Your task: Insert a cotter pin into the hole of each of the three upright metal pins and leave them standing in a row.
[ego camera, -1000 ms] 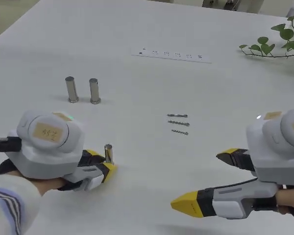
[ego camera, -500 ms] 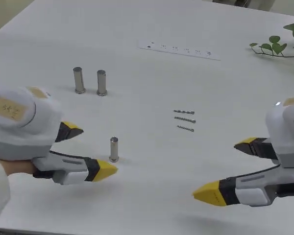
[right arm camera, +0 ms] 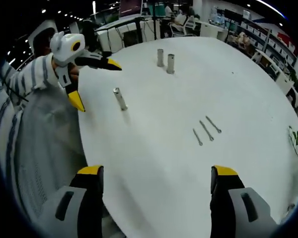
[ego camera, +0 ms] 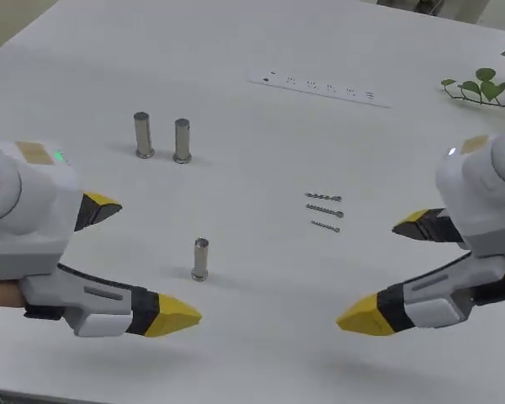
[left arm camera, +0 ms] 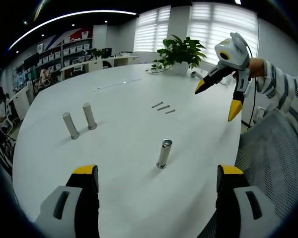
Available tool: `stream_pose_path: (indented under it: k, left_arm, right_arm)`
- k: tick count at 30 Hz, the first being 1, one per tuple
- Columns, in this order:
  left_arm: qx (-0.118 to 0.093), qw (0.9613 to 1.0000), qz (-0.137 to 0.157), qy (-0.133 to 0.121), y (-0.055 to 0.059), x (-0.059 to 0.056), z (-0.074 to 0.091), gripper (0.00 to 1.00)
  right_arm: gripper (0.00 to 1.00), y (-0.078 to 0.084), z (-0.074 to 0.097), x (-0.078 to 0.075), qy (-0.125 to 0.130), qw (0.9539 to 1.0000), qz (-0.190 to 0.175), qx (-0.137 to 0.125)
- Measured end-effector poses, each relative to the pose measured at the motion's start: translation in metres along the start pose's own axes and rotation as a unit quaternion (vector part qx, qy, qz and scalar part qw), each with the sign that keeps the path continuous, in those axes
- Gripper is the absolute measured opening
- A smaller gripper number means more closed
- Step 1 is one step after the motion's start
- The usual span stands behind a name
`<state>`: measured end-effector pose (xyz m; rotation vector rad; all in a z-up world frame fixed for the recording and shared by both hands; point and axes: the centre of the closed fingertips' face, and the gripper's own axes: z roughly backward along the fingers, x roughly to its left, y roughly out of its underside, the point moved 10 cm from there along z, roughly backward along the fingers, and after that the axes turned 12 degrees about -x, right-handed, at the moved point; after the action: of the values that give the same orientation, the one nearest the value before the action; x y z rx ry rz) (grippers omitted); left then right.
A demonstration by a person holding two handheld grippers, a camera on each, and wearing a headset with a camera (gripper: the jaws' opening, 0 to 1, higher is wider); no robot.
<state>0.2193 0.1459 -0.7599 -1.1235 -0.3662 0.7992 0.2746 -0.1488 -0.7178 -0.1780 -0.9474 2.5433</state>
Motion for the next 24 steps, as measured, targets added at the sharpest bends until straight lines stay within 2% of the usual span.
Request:
stream_pose_path:
  k: [3, 5, 6, 8, 11, 14, 19, 21, 24]
  left_arm:
    - [-0.004, 1.0000, 0.004, -0.002, -0.001, -0.001, 0.002, 0.99]
    - [-0.010, 0.9999, 0.003, -0.006, -0.002, 0.000, 0.004, 0.99]
    - [-0.010, 0.9999, 0.008, -0.005, -0.002, 0.000, 0.004, 0.99]
    - [-0.012, 0.9998, 0.011, -0.006, -0.002, 0.000, 0.005, 0.99]
    - [-0.016, 0.9998, 0.012, -0.008, -0.001, 0.001, 0.005, 0.99]
    - [-0.012, 0.9996, 0.024, -0.011, 0.003, 0.003, 0.006, 0.99]
    - [-0.010, 0.9996, 0.024, -0.011, 0.004, 0.000, 0.008, 0.99]
    - [-0.016, 0.9996, 0.022, -0.010, 0.004, -0.001, 0.010, 0.99]
    - [-0.021, 0.9994, 0.025, -0.009, 0.003, -0.001, 0.012, 0.99]
  right_arm:
    - [0.79, -0.011, -0.001, -0.007, -0.011, 0.9999, 0.011, -0.005]
    - [0.78, -0.017, -0.003, -0.012, -0.015, 0.9995, 0.028, -0.008]
    - [0.77, -0.019, -0.004, -0.015, -0.017, 0.9992, 0.036, -0.005]
    - [0.76, -0.021, -0.005, -0.020, -0.024, 0.9983, 0.050, 0.021]
    - [0.75, -0.026, -0.010, -0.025, -0.039, 0.9980, 0.045, 0.021]
    - [0.73, -0.027, -0.014, -0.030, -0.045, 0.9974, 0.051, 0.025]
    - [0.68, -0.023, -0.024, -0.040, -0.055, 0.9963, 0.053, 0.038]
    - [0.61, -0.023, -0.028, -0.043, -0.065, 0.9956, 0.060, 0.031]
    - [0.58, -0.023, -0.035, -0.049, -0.070, 0.9954, 0.062, 0.020]
